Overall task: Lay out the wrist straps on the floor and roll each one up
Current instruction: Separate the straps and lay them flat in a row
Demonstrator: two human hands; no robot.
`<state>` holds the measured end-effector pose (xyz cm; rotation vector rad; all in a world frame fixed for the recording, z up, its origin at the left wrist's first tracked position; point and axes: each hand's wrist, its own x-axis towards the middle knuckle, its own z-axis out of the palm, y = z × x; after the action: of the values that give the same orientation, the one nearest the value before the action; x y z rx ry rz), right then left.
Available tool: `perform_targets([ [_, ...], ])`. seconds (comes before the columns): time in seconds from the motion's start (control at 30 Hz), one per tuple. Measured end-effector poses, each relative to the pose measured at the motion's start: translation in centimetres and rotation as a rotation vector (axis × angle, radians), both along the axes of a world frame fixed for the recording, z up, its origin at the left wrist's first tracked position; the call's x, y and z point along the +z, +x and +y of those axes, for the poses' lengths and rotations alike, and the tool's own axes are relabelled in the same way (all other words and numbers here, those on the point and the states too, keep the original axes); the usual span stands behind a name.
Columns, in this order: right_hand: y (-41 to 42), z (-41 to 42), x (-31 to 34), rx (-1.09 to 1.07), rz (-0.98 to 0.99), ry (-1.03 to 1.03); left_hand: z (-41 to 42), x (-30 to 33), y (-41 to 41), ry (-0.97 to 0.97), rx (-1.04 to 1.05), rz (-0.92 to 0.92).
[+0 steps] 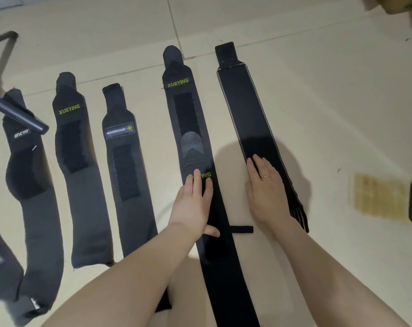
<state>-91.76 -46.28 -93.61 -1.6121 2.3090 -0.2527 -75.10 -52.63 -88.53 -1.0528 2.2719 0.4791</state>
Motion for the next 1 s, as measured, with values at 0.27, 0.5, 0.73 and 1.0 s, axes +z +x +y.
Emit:
perform_targets([
  [0.27, 2.7, 0.1, 3.6, 0.017, -0.014, 0.203, 0.1, 0.4, 0.0, -0.097, -0.034, -0.026],
  [0.5, 12.5, 4.7, 7.4, 0.073, -0.291, 0.105, -1.7, 3.6, 4.0, -0.018, 0.044, 0.225],
  [0.73, 24.8, 1.6, 11.2, 0.230, -0.491, 0.076, -0.8, 7.9, 26.6, 0.008, 0.075, 0.100],
  [1.0, 44.5, -1.0, 11.7, 0.597, -0.423, 0.458, 4.8, 9.4, 51.3, -0.163, 0.516, -0.024],
])
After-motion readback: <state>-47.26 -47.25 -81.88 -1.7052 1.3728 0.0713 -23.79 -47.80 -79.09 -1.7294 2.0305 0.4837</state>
